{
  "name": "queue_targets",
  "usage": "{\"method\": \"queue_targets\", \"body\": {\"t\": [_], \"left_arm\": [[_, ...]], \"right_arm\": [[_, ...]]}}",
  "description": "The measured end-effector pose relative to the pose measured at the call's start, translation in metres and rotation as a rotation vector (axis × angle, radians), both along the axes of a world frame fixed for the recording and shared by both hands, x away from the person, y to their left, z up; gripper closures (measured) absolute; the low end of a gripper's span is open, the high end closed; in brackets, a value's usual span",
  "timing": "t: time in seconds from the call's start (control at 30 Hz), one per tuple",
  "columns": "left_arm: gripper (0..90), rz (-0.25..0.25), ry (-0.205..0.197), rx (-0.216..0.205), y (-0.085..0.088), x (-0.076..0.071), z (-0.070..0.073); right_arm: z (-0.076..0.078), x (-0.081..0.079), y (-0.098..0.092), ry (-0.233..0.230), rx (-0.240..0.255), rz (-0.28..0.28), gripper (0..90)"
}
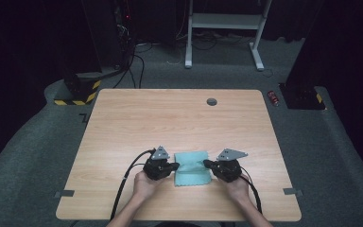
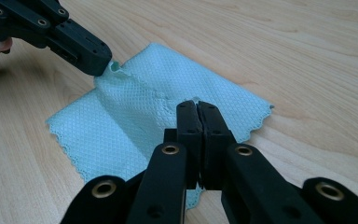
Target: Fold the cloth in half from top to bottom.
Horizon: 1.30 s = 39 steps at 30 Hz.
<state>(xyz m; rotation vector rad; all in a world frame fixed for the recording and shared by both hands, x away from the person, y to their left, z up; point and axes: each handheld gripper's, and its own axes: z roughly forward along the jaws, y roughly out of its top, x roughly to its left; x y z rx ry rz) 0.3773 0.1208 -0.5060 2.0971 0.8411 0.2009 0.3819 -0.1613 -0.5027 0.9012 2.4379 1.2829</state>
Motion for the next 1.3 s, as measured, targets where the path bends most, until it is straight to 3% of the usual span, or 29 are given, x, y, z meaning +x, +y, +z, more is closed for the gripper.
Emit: {"method": "queue_targets", "body": {"t": [0.47, 0.63, 1.1, 1.3], "left_arm": [[88.8, -0.023, 0.004, -0.009, 0.002, -0.012, -0.006], [88.8, -0.042, -0.004, 0.003, 0.001, -0.017, -0.006], [87.9, -0.07, 0.008, 0.025, -0.001, -0.029, -0.013], [86.9, -0.079, 0.011, 0.031, 0.0, -0.033, -0.014]], "right_arm": [[-0.005, -0.014, -0.003, 0.01, 0.011, 0.025, 88.2], [-0.005, -0.019, -0.003, -0.001, -0.007, 0.038, 88.2], [-0.013, -0.028, -0.008, 0.03, -0.023, 0.056, 87.3], [-0.017, -0.03, -0.012, 0.055, -0.016, 0.05, 76.6]]}}
